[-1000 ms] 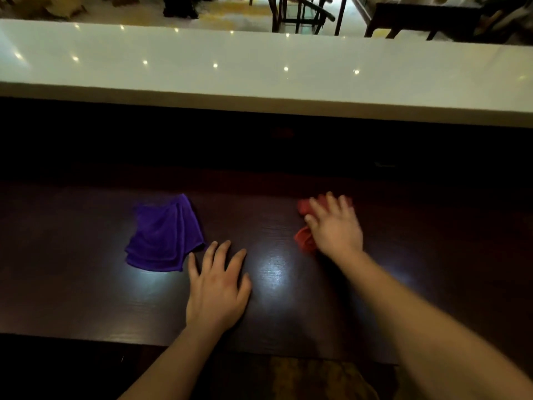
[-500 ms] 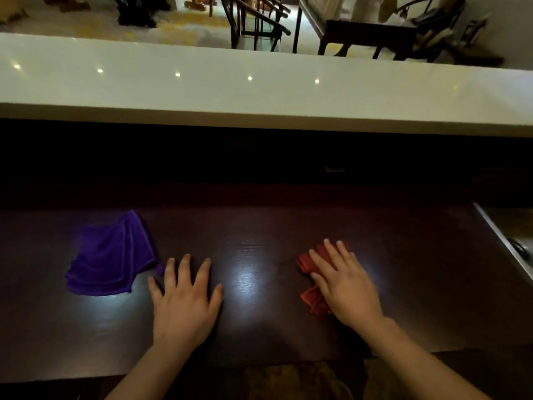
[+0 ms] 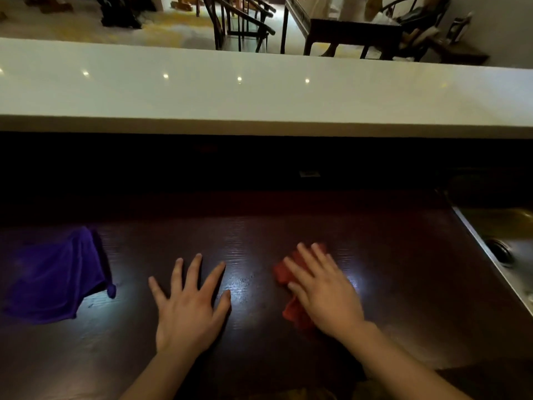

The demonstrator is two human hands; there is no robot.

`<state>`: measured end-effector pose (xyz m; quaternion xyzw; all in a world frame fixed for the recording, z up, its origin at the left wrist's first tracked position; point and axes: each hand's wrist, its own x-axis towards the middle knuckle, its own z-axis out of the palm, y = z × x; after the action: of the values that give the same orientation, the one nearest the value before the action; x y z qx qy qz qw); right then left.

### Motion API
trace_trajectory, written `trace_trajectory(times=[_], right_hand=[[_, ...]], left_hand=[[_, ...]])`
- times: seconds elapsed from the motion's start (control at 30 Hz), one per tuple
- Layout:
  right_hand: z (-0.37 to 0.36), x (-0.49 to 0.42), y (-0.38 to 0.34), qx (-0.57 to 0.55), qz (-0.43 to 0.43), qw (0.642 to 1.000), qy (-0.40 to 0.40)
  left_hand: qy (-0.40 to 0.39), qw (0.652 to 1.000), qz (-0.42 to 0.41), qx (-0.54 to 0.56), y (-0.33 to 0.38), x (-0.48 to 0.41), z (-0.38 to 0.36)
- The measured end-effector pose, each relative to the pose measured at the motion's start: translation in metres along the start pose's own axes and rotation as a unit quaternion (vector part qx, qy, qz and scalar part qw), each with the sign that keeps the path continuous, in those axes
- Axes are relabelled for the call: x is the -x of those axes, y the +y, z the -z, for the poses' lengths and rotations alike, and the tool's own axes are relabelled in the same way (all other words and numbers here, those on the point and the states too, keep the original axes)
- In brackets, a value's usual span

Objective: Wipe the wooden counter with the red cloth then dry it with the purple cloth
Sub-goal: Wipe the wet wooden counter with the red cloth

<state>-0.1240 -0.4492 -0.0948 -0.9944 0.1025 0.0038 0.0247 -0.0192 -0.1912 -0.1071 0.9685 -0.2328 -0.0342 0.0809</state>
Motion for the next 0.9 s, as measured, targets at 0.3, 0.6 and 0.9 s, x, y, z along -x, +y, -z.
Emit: trace_trajectory(times=[0.3, 0.6, 0.9], right_hand=[[0.020, -0.063, 0.120, -0.015, -0.178, 0.983, -0.030], [0.001, 0.028, 0.042, -0.008, 0.076, 0.997, -0.022], [0.003, 0.009, 0.035, 0.001, -0.138, 0.990, 0.017]], left_hand=[[0.013, 1.000, 0.012, 0.020, 0.002, 0.003, 0.007], [0.014, 1.000, 0.017, 0.023, 0.004, 0.004, 0.008], [0.018, 0.999, 0.017, 0.038, 0.001, 0.003, 0.006]])
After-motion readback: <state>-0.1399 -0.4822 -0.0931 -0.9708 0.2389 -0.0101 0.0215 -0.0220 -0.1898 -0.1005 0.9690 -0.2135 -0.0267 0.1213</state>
